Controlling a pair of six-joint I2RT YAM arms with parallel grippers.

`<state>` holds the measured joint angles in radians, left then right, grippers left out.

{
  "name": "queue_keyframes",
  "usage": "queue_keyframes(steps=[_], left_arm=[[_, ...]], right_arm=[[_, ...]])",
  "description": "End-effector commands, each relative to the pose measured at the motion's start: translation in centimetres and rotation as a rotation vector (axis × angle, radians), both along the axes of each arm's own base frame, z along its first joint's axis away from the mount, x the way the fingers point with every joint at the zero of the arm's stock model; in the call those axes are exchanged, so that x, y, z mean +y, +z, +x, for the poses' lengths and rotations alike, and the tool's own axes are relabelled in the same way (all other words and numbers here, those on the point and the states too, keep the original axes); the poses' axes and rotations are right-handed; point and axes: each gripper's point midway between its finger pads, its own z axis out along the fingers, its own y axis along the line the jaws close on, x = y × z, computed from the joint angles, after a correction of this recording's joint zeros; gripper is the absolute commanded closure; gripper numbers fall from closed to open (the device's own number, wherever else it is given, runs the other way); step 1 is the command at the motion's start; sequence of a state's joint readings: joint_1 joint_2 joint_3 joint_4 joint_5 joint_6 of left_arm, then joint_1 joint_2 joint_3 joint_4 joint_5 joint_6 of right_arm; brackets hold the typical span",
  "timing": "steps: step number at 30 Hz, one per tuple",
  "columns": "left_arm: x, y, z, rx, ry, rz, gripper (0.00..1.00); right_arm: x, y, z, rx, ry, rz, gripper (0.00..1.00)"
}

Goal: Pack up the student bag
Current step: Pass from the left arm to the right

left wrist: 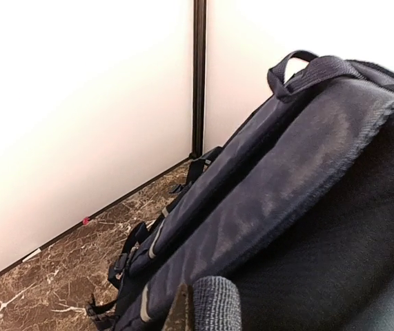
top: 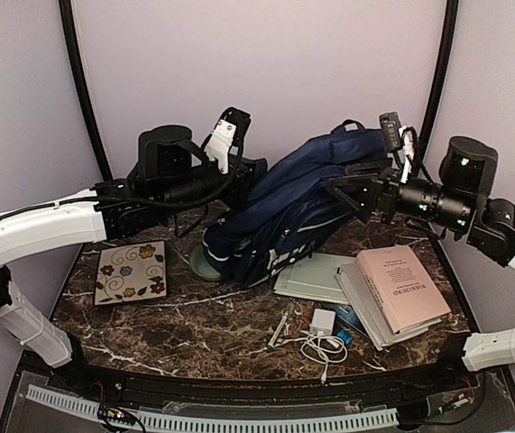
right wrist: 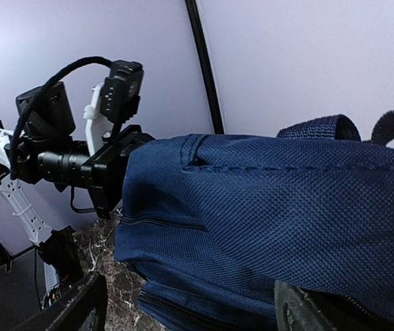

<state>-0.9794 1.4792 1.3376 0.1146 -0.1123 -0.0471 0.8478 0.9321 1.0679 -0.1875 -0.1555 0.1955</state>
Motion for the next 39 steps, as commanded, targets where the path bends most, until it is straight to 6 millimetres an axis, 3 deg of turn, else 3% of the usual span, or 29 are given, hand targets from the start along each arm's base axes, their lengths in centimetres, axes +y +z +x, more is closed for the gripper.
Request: queue_keyframes(steps=[1, 5, 8, 13, 17, 22, 27, 32, 34, 37, 39], left_arm=[[-0.3, 3.9, -2.2, -0.059, -0.109, -0.124, 1.0], [-2.5, 2.6, -5.0, -0.063, -0.275, -0.118, 1.0], [-3.4, 2.0, -6.6, -0.077, -0.348, -0.097, 1.0], [-3.1, 1.6, -6.0, -0.1, -0.308, -0.081, 1.0], [-3.5, 1.3, -5.1, -0.091, -0.277, -0.072, 1.0], [-4.9, 2.3, -3.8, -0.087, -0.257, -0.103, 1.0], [-5.9, 1.7, -0.9, -0.013, -0.202, -0.13, 1.0], [-6.8, 1.0, -0.6, 0.029, -0.229, -0.152, 1.0], [-6.9, 0.9, -0.6, 0.035, -0.231, -0.155, 1.0], [-6.9, 0.7, -0.6, 0.04, -0.232, -0.152, 1.0], [-6.9, 0.6, -0.5, 0.042, -0.231, -0.149, 1.0]], right_arm=[[-0.4, -2.4, 3.4, 0.121, -0.192, 0.012, 0.08], [1.7, -2.9, 5.8, 0.136, -0.219, -0.075, 0.03], [2.1, -2.0, 8.0, 0.089, -0.266, -0.092, 0.0], [1.8, -1.8, 10.6, 0.07, -0.255, -0.073, 0.01], [0.5, -2.4, 10.2, 0.041, -0.269, -0.158, 0.0], [-2.1, -2.1, 8.7, 0.031, -0.284, -0.278, 0.0], [-4.3, -1.0, 5.6, -0.021, -0.24, -0.331, 0.0], [-4.1, -0.7, 1.8, -0.054, -0.077, -0.336, 0.0], [-5.0, -0.5, 2.5, -0.029, -0.145, -0.331, 0.0], [-7.5, -0.3, 5.4, 0.06, -0.366, -0.3, 0.0], [-7.7, -0.6, 6.3, 0.114, -0.423, -0.267, 0.0]])
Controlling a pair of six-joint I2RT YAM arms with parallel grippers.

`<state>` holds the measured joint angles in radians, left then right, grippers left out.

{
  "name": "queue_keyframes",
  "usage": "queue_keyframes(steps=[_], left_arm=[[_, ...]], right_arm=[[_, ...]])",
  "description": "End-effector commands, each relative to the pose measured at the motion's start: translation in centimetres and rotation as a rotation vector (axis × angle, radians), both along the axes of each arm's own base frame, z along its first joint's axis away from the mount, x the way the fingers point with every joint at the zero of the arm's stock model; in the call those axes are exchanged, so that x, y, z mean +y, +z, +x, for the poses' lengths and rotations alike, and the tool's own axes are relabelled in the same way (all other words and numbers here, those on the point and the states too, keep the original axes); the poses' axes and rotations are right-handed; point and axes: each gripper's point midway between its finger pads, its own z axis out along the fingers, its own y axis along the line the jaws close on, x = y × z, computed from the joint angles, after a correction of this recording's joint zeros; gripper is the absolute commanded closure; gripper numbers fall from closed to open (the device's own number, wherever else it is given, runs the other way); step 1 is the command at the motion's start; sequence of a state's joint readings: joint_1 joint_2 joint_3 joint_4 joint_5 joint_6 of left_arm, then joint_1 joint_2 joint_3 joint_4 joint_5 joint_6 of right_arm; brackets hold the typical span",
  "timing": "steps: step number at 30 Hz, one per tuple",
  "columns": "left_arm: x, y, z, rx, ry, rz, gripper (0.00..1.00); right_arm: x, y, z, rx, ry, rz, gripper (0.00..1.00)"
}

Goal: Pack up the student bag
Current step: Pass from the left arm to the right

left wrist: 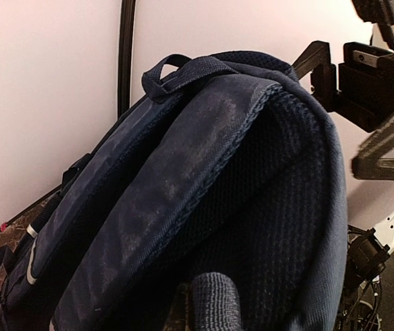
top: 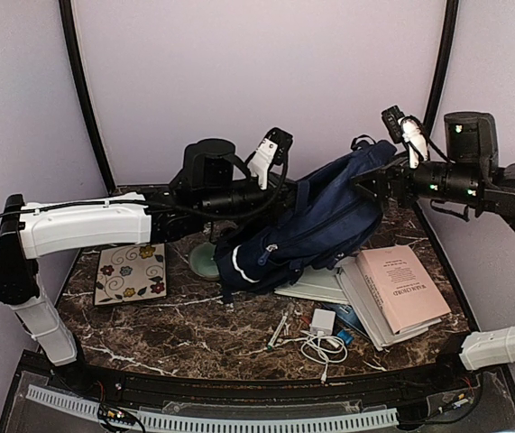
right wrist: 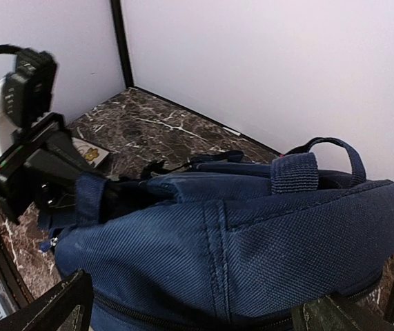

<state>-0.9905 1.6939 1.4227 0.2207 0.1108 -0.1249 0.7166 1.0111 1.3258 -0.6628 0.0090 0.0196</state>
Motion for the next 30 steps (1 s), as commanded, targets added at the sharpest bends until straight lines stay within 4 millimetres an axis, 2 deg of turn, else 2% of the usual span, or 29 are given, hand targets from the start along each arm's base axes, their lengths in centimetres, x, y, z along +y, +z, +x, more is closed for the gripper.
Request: queue_keyframes(steps=[1, 5, 10, 17, 22, 24, 25, 26, 27, 28, 30], left_arm=[[0.3, 4.5, 0.0, -0.049, -0.003, -0.115, 1.0], [0.2, 4.4, -0.3, -0.049, -0.018, -0.113, 1.0], [-0.7, 3.5, -1.5, -0.042, -0.095, -0.108, 1.0], [-2.7, 1.4, -2.5, -0.006, -0.164, -0.08, 1.0], [-3.1, 0.8, -2.6, -0.009, -0.178, -0.056, 1.0], [-3.1, 0.9, -2.6, -0.016, -0.177, -0.052, 1.0], [-3.0, 0.9, -2.5, -0.019, -0.172, -0.049, 1.0], [-2.9, 1.0, -2.6, -0.023, -0.169, -0.046, 1.0], [-2.7, 1.2, -2.6, -0.03, -0.165, -0.042, 1.0], [-2.5, 1.3, -2.6, -0.038, -0.16, -0.036, 1.0], [-2.0, 1.5, -2.7, -0.048, -0.157, -0.009, 1.0]], right_arm=[[-1.2, 1.1, 2.6, 0.035, -0.182, 0.107, 0.0], [0.4, 0.8, 3.7, 0.093, -0.176, 0.226, 0.0], [2.0, 1.6, 4.9, 0.129, -0.172, 0.373, 0.0], [4.2, 2.2, 6.2, 0.152, -0.133, 0.434, 0.0], [4.3, 0.7, 7.3, 0.168, -0.177, 0.421, 0.07], [3.7, -0.2, 7.9, 0.156, -0.222, 0.382, 0.2], [3.1, -0.7, 8.3, 0.146, -0.26, 0.359, 0.34], [2.5, -1.1, 8.6, 0.137, -0.297, 0.339, 0.6], [1.9, -1.3, 8.8, 0.125, -0.327, 0.326, 0.82], [1.5, -1.2, 8.9, 0.113, -0.348, 0.326, 0.99], [0.4, -0.8, 8.8, 0.078, -0.386, 0.337, 1.0]])
